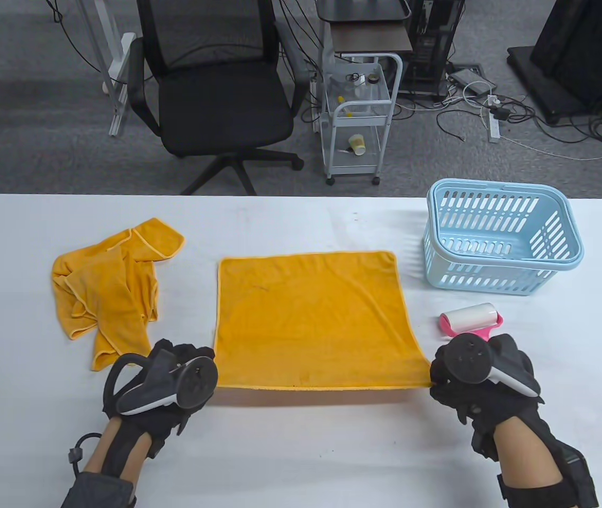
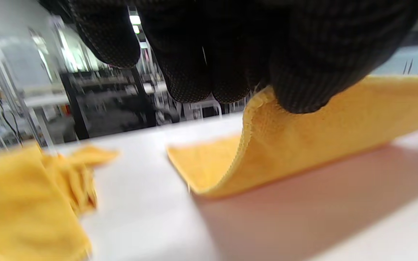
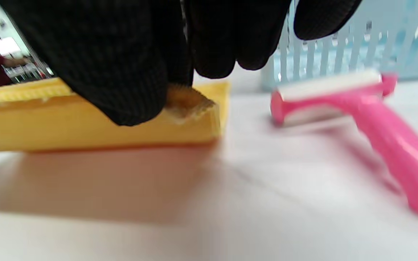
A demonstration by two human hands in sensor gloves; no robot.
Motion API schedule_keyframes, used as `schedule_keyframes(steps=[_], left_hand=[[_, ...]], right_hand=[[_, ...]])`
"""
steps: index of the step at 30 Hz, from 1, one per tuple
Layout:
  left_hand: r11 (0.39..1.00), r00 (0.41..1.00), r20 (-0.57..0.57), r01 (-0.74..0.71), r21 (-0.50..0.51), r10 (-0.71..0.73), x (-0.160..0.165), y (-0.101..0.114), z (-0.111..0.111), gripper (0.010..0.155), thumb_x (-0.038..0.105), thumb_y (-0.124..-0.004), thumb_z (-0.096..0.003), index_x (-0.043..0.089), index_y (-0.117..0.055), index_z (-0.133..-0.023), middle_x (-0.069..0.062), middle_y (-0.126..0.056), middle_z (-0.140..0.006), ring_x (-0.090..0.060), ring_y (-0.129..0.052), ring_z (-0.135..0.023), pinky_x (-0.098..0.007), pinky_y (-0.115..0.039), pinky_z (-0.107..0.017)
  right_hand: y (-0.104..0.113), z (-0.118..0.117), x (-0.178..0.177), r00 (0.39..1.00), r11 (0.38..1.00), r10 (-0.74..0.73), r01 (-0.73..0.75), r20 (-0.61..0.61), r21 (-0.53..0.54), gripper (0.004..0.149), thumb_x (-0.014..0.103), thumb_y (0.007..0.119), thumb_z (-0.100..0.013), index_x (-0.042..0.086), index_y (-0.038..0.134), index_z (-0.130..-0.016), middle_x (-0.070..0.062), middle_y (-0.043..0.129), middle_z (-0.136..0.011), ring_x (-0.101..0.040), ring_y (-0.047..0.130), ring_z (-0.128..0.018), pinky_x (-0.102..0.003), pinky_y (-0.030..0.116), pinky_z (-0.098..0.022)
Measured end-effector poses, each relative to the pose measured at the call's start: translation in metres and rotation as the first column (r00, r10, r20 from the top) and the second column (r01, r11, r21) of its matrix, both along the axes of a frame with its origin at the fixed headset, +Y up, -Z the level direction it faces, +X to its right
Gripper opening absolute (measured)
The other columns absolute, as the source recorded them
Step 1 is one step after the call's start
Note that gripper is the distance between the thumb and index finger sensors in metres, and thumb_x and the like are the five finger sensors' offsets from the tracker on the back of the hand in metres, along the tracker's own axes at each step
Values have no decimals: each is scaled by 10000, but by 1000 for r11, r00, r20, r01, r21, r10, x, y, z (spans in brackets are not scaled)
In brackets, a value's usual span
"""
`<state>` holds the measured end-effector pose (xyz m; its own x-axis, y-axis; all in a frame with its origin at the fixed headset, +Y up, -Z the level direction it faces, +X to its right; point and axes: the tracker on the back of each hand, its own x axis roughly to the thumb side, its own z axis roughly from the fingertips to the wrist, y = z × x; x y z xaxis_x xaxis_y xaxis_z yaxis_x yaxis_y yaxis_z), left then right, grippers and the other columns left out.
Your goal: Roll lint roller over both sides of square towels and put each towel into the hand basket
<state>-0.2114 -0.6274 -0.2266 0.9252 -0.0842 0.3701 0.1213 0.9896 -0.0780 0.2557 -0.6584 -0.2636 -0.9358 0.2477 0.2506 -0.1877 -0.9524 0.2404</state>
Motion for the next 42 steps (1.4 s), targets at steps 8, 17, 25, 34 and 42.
schedule_keyframes(steps=[8,17,25,34,42], left_hand=[[930,998,-35,-33,367,49,-5,150,69,323,480,-879,-465,372,-916,-768,90,-842,-1067,-306,-857,-1011,-687,-585,-751],[897,985,-148,-11,442,85,-9,209,63,334,501,-901,-458,362,-951,-757,74,-876,-1063,-329,-865,-1013,-701,-585,-748],[978,944,-331,73,194,-5,-9,99,-55,336,491,-886,-468,371,-905,-782,56,-843,-1068,-336,-847,-1005,-682,-582,-755],[991,863,-488,105,-79,-130,-12,-80,-146,342,474,-877,-468,358,-880,-790,31,-829,-1046,-322,-888,-939,-629,-640,-737],[979,776,-606,204,-23,-176,-13,-126,-183,375,476,-835,-493,344,-847,-844,9,-763,-1092,-332,-860,-960,-617,-638,-738]], right_hand=[[143,53,2,1000,923,2,-4,5,384,448,361,878,-512,74,812,-850,-168,655,-1061,-488,636,-1003,-712,555,-684],[217,53,-9,997,844,-7,-38,81,534,451,377,861,-525,88,803,-866,-160,653,-1069,-482,639,-1006,-703,562,-691],[104,-60,-47,976,941,47,-115,212,319,436,376,872,-513,128,797,-864,-143,628,-1078,-462,621,-1015,-677,581,-691],[-51,-142,-106,897,944,243,-306,369,123,410,398,868,-496,219,787,-856,-119,603,-1081,-432,625,-1010,-634,615,-687],[-83,-175,-124,780,892,260,-419,569,168,517,467,796,-508,183,704,-930,-114,611,-1073,-414,657,-994,-583,665,-671]])
